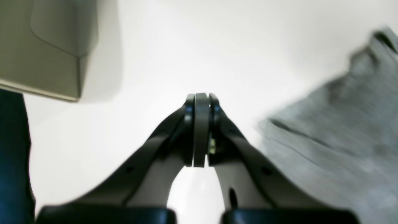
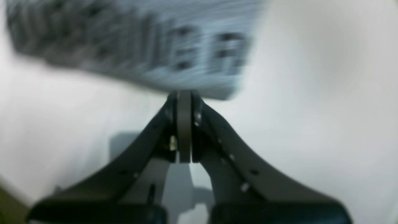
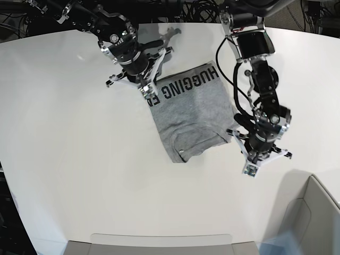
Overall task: Fold the T-shirt properly
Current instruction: 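Push the folded grey shirt with the left gripper toward the table edge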
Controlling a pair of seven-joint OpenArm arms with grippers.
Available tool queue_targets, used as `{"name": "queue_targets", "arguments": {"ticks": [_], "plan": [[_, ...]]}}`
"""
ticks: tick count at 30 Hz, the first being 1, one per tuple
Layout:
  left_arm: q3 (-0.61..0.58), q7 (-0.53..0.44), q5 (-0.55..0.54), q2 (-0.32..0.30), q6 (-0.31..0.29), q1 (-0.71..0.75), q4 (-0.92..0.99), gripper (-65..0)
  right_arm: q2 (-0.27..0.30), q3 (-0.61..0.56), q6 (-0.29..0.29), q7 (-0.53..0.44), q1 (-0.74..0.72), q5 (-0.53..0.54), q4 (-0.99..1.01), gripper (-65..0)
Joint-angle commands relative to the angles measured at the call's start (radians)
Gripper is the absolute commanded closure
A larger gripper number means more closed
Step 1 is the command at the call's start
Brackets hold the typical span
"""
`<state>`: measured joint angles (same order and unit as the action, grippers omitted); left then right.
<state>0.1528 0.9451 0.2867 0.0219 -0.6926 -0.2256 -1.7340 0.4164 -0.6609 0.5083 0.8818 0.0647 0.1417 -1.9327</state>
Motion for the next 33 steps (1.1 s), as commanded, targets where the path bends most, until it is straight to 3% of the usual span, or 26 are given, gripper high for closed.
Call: {"name": "queue_targets", "arguments": {"ticks": [1,5,8,12,18,26,33], "plan": [[-0.057,-0.002,-0.016,0.023,-0.006,0.039,-0.057,0.0,-0.009,0.062,0.014,-0.020,0.005,-0.015,-0.012,0.0],[-0.230,-0.018,-0.016,0.060,-0.006,0.220,-0.188,0.0,-0.063,0.273,0.011,-0.025,0.077,-0.020,-0.012,0.0],[-0.302,-0.074,-0.014,0.095,-0.006,0.294,-0.205,0.0,-0.067,0.356,0.011,-0.025,0.119,-0.020,-0.014,0.0],[-0.318,-0.139,-0.017,0.122,-0.006,0.309,-0.120,0.0,-0.063,0.389,0.011,-0.025,0.183,-0.020,-0.017,0.0],[-0.310,-0.156,-0.013,0.111,-0.006,0.306,0.045,0.0,-0.040,0.389,0.011,-0.026,0.258,-0.021,-0.017,0.0],[-0.269,-0.197,-0.017,-0.107,-0.006,0.306,0.125,0.0,-0.040,0.389,0.011,-0.026,0.272,-0.021,-0.017,0.0],[-0.155,-0.216,-0.016,-0.147,-0.006,0.306,0.006,0.0,-0.049,0.378,0.010,-0.026,0.268,-0.021,-0.015,0.0]]}}
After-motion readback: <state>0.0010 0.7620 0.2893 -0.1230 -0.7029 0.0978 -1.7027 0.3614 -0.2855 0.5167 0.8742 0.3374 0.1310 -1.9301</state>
